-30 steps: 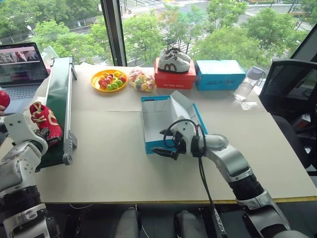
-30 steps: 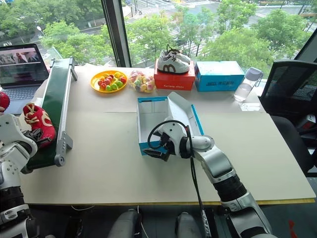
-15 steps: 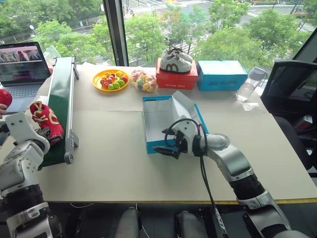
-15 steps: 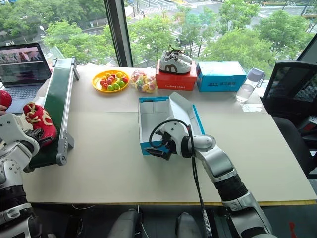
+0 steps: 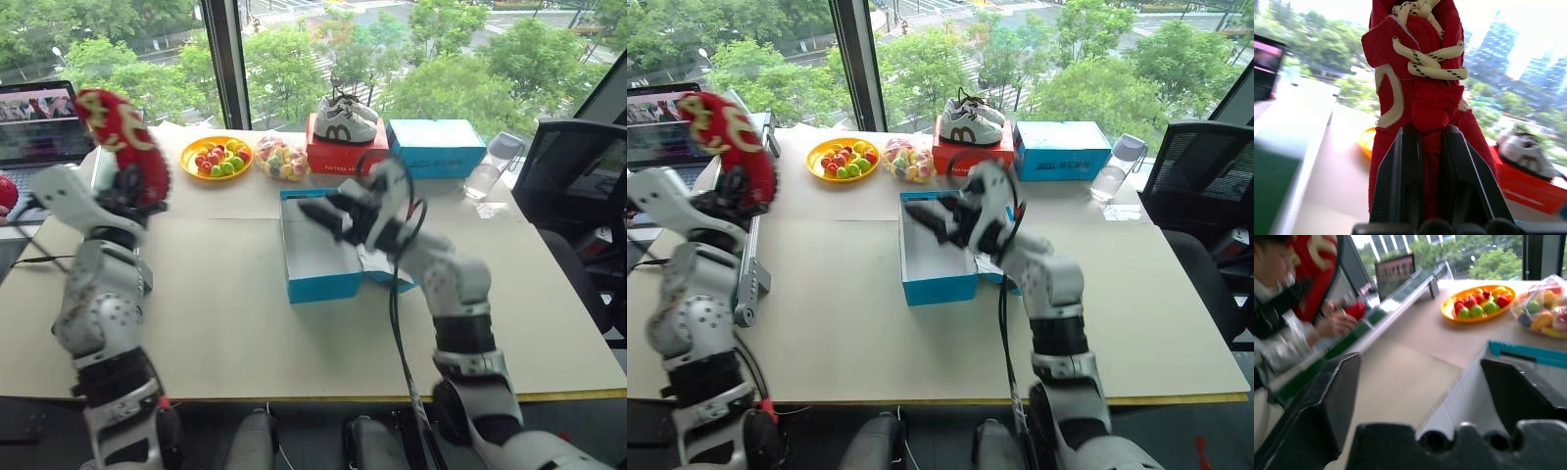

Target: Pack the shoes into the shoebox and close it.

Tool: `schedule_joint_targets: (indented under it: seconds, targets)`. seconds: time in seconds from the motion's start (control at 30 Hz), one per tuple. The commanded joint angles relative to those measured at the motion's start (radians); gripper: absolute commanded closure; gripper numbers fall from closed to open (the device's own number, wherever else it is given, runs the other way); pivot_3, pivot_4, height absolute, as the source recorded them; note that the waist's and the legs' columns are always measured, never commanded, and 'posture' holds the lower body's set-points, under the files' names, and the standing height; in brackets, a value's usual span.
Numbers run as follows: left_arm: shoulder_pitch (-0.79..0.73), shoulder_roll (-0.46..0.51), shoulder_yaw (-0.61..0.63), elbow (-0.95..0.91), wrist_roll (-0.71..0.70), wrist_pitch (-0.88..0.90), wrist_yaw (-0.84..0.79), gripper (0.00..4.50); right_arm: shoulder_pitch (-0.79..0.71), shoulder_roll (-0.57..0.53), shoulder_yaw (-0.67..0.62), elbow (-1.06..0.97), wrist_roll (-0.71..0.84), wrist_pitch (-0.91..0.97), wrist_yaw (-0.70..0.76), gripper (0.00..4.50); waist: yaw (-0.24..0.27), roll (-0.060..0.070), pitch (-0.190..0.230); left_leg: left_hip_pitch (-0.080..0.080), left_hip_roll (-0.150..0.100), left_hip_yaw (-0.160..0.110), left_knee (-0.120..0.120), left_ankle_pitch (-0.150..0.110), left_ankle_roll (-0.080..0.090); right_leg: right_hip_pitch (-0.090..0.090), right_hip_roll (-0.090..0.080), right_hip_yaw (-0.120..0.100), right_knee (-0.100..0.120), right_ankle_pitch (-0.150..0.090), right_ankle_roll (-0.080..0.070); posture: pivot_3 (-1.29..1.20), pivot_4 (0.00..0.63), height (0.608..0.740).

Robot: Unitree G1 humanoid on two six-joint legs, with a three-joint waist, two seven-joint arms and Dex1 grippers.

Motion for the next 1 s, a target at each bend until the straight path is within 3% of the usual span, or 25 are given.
schedule_joint_targets:
  seconds: [0.03, 0.2, 0.53, 0.63, 0.87, 1.0]
  targets:
    - [0.001, -0.053, -0.109, -0.104, -0.087, 0.043, -0.047, 4.47, -0.037, 0.05, -0.106, 0.029, 0.162, 0.148, -0.113, 0.0, 0.0, 0.0, 0.0, -0.001, 0.0, 0.0, 0.0, 0.0, 0.0, 0.0, 0.0, 0.0, 0.0, 0.0, 0.0, 0.0, 0.15, 0.735]
    - [0.019, -0.088, -0.208, -0.128, -0.106, 0.068, -0.063, 4.47, -0.02, 0.043, -0.085, 0.003, 0.182, 0.21, -0.175, 0.0, -0.009, 0.0, 0.0, -0.002, 0.0, 0.0, -0.001, 0.0, 0.001, -0.002, 0.001, 0.001, 0.0, 0.0, 0.0, 0.0, 0.15, 0.735]
    - [0.019, -0.078, -0.237, -0.132, -0.154, 0.1, -0.08, 4.47, -0.02, 0.03, -0.119, 0.003, 0.204, 0.174, -0.229, 0.0, -0.024, 0.0, 0.0, -0.002, 0.0, -0.001, 0.0, 0.0, 0.001, -0.002, 0.002, 0.001, -0.001, 0.0, 0.0, 0.0, 0.15, 0.735]
    - [0.024, -0.059, -0.251, -0.124, -0.131, 0.098, -0.086, 4.47, -0.016, 0.025, -0.122, 0.002, 0.203, 0.159, -0.233, 0.72, -0.024, 0.0, 0.0, -0.002, 0.0, -0.001, 0.0, 0.0, 0.001, -0.002, 0.002, 0.001, -0.001, 0.0, 0.0, 0.0, 0.15, 0.735]
    - [0.029, -0.053, -0.266, -0.118, -0.117, 0.09, -0.087, 4.47, -0.011, 0.019, -0.098, -0.009, 0.2, 0.141, -0.224, 3.08, -0.024, 0.0, 0.0, -0.002, 0.0, -0.001, 0.0, 0.0, 0.001, -0.002, 0.002, 0.001, -0.001, 0.0, 0.0, 0.0, 0.15, 0.735]
    - [0.034, -0.053, -0.274, -0.118, -0.105, 0.086, -0.085, 4.47, -0.005, 0.026, -0.094, -0.015, 0.214, 0.147, -0.223, 3.08, -0.024, 0.0, 0.0, -0.002, 0.0, -0.001, 0.0, 0.0, 0.001, -0.002, 0.002, 0.001, -0.001, 0.0, 0.0, 0.0, 0.15, 0.735]
